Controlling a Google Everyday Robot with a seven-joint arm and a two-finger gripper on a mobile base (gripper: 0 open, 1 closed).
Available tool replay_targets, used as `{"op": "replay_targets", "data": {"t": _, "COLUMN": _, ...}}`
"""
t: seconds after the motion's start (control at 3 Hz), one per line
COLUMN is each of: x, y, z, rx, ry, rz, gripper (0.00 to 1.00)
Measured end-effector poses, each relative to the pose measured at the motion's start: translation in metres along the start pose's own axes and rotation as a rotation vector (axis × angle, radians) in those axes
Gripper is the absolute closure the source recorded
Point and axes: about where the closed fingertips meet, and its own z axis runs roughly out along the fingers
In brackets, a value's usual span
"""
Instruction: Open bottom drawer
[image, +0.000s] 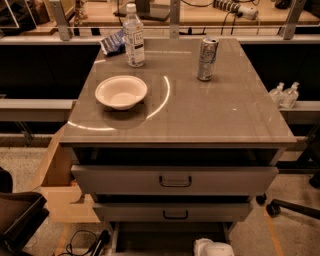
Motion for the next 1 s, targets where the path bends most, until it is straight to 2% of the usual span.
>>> {"op": "replay_targets", "data": {"t": 0.33, "x": 0.008, "y": -0.025, "z": 0.048, "rx": 0.018, "ry": 0.019, "rz": 0.04, "gripper": 1.0}}
{"op": "replay_targets", "data": {"t": 1.0, "x": 0.01, "y": -0.021, "z": 0.059, "rx": -0.001, "ry": 0.028, "rz": 0.048, "gripper": 1.0}}
